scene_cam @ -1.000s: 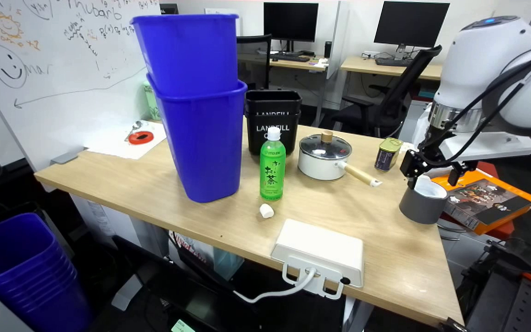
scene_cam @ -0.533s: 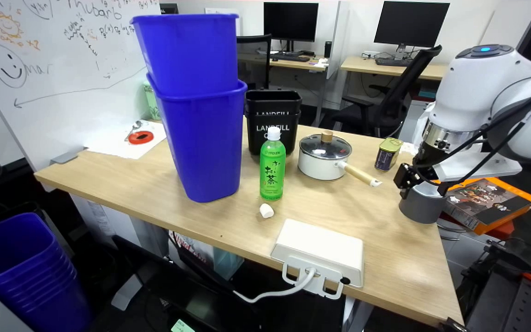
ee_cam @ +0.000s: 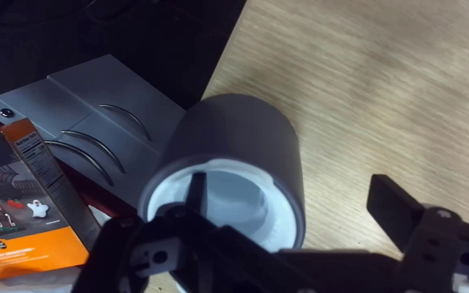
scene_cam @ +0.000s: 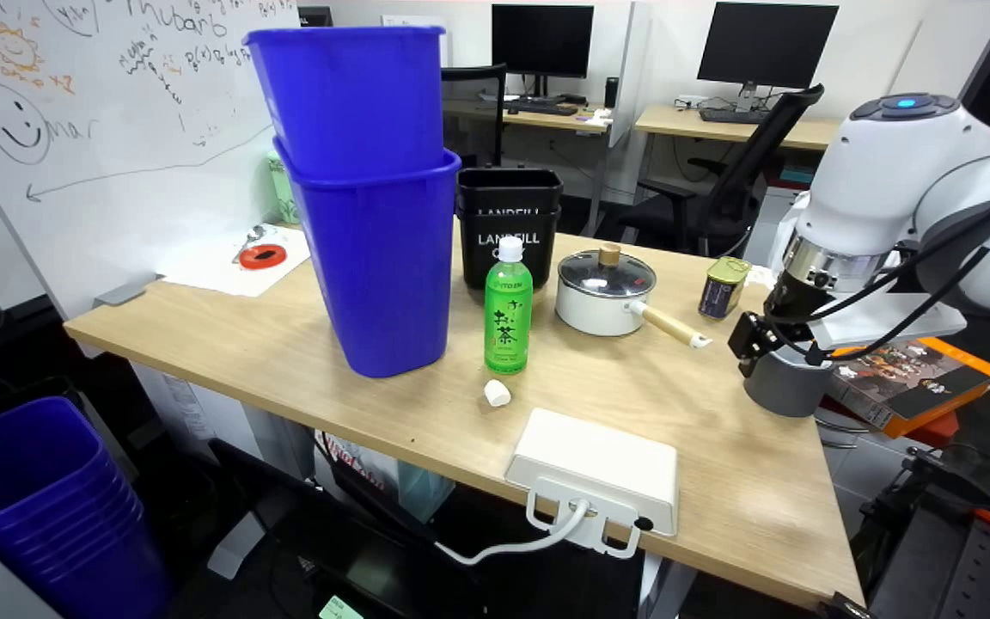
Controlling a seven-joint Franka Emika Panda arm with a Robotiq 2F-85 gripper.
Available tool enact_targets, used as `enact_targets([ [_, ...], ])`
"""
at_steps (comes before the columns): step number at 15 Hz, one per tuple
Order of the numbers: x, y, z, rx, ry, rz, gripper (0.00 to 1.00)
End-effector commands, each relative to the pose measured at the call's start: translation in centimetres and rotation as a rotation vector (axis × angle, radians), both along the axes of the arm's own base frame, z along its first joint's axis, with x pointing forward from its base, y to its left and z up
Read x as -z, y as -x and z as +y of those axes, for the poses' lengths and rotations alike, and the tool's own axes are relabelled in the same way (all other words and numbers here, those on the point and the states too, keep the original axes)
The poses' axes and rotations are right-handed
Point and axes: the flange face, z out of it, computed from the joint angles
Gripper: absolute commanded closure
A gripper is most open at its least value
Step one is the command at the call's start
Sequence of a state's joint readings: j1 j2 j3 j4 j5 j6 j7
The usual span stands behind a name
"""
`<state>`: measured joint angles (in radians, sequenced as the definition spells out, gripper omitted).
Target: Move the gray object to the left
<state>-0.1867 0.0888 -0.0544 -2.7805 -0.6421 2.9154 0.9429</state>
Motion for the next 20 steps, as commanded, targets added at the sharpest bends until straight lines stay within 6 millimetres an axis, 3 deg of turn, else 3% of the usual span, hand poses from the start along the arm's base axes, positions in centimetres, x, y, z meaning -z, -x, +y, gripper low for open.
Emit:
enact_targets([
  [1,0.6,0.2,0.1,-0.02,-0.005,-0.01,0.28],
  [4,0.3,0.2,0.1,-0.033,0.004,-0.022,0.38],
  [12,1.0,0.6,-0.2,-0.06,0.007,0.011,0.96],
  [14,1.0,0.6,-0.3,-0.061,0.005,0.02,0.99],
  [17,0.5,0.3,-0.4,-0.069,-0.001,0.028,0.96],
  [20,-0.4,-0.6,0.7,-0.059,-0.053,0.037,0.96],
])
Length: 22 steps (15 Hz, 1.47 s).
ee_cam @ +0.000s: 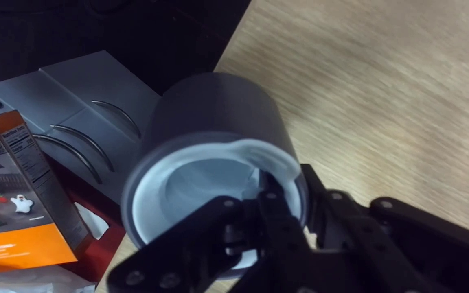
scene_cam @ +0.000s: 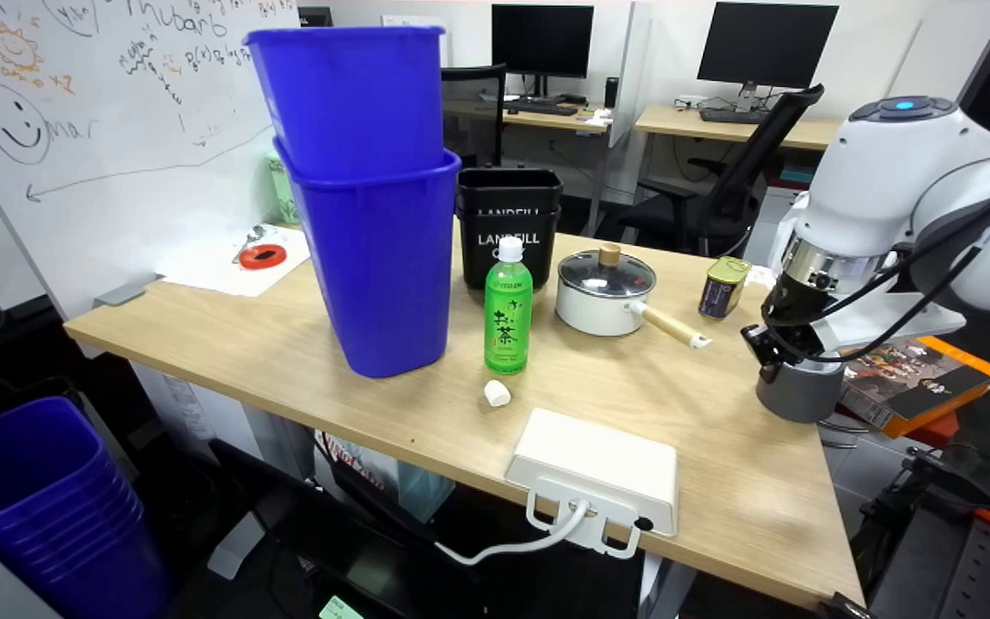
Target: Move the gray object to the left
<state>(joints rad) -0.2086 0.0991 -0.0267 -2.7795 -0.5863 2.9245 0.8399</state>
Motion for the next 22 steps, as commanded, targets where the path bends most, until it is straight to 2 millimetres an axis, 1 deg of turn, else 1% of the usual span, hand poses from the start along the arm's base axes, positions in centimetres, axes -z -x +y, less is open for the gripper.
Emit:
enact_targets([
  [1,-1.1,-0.8,1.6,-0.006,-0.057,0.024,0.96],
  [3,-2.6,-1.5,3.8,-0.014,-0.101,0.024,0.96],
  [5,-4.6,-0.8,6.2,-0.042,-0.139,0.008,0.96],
  [6,-6.2,-1.8,7.5,-0.057,-0.182,-0.004,0.96],
  [7,-8.3,-1.7,8.3,-0.074,-0.214,-0.015,0.96],
  [8,-10.1,-0.5,8.9,-0.08,-0.248,-0.027,0.96],
  [9,-11.6,-0.3,9.2,-0.084,-0.266,-0.034,0.96],
  [11,-14.1,0.3,10.1,-0.096,-0.296,-0.05,0.96],
  [12,-15.2,-0.3,10.6,-0.107,-0.298,-0.062,0.96],
  [13,-15.9,-0.2,11.0,-0.125,-0.299,-0.081,0.96],
  [15,-16.5,-0.2,12.0,-0.17,-0.303,-0.109,0.96],
  [17,-16.1,0.0,13.1,-0.207,-0.311,-0.093,0.96],
  [18,-16.5,0.0,12.9,-0.176,-0.284,-0.096,0.96],
  [19,-16.4,0.1,13.2,-0.181,-0.285,-0.093,0.83],
  [22,-16.5,0.1,13.1,-0.179,-0.285,-0.094,0.83],
])
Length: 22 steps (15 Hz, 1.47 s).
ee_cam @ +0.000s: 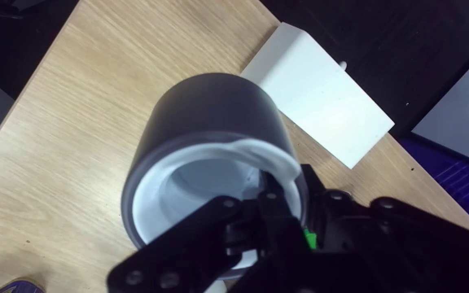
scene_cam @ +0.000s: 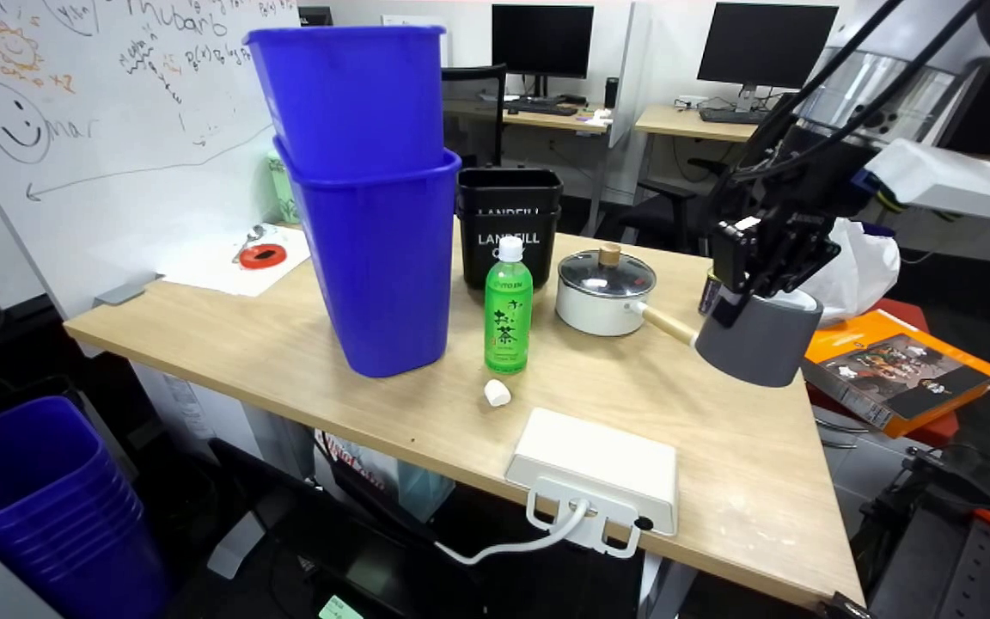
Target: Move the gray object to the left
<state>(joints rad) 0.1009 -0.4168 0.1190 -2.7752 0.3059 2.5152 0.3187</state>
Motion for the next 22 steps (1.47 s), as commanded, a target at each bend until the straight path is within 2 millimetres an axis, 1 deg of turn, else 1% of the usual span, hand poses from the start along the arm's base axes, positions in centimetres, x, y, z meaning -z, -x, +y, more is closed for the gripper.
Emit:
enact_targets([
  [1,-0.1,0.0,0.0,0.0,0.0,0.001,0.83],
  [4,-0.1,0.0,0.0,0.0,0.0,0.001,0.83],
  [5,0.1,-0.3,-0.1,-0.013,-0.002,-0.006,0.96],
  [8,1.2,-1.7,0.2,-0.081,-0.026,-0.047,0.96],
  [12,4.1,-4.2,1.0,-0.202,-0.083,-0.124,0.96],
  [16,6.1,-6.7,2.0,-0.343,-0.11,-0.176,0.96],
  [17,6.6,-7.4,1.9,-0.38,-0.113,-0.185,0.96],
  [19,8.2,-8.4,1.2,-0.416,-0.123,-0.199,0.96],
  [22,11.9,-8.7,-0.3,-0.48,-0.122,-0.186,0.96],
])
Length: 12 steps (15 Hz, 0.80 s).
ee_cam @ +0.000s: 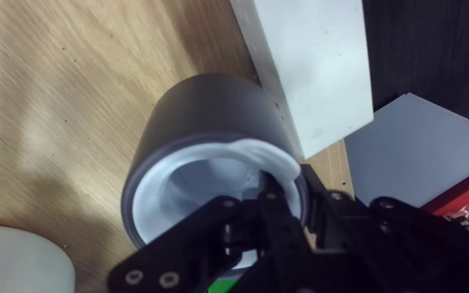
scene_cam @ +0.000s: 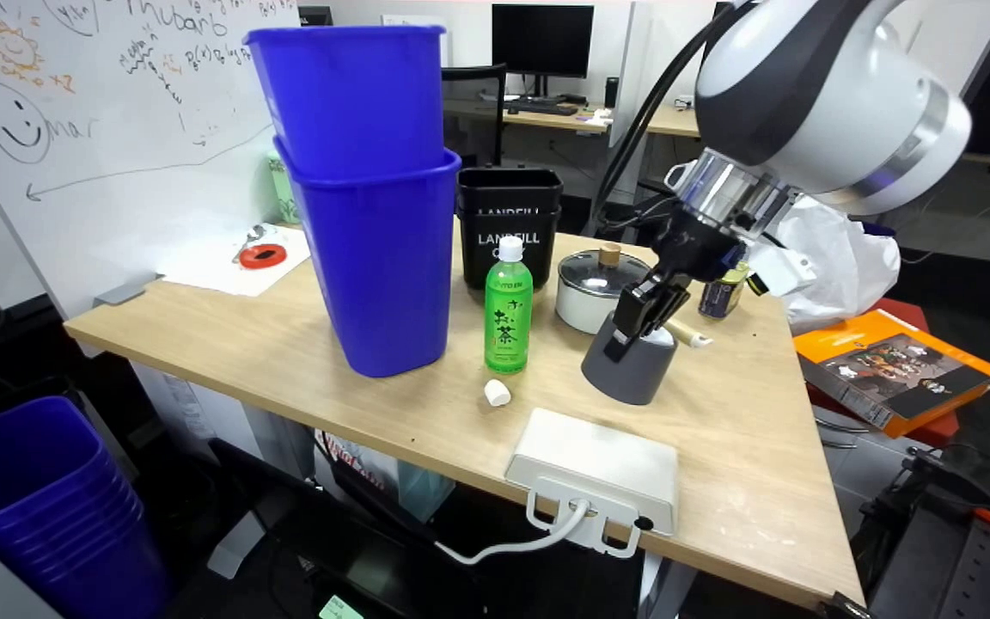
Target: Move the gray object to the left
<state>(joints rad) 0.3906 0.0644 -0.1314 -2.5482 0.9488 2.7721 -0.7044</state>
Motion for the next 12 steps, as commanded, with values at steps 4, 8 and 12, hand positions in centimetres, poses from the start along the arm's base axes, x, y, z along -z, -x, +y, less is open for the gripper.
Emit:
enact_targets([
  [4,6.2,-2.1,-1.6,-0.148,0.027,-0.018,0.96],
  [8,7.2,-3.7,-1.1,-0.226,0.036,-0.048,0.96],
  [12,7.2,-3.6,-1.2,-0.249,0.039,-0.032,0.53],
])
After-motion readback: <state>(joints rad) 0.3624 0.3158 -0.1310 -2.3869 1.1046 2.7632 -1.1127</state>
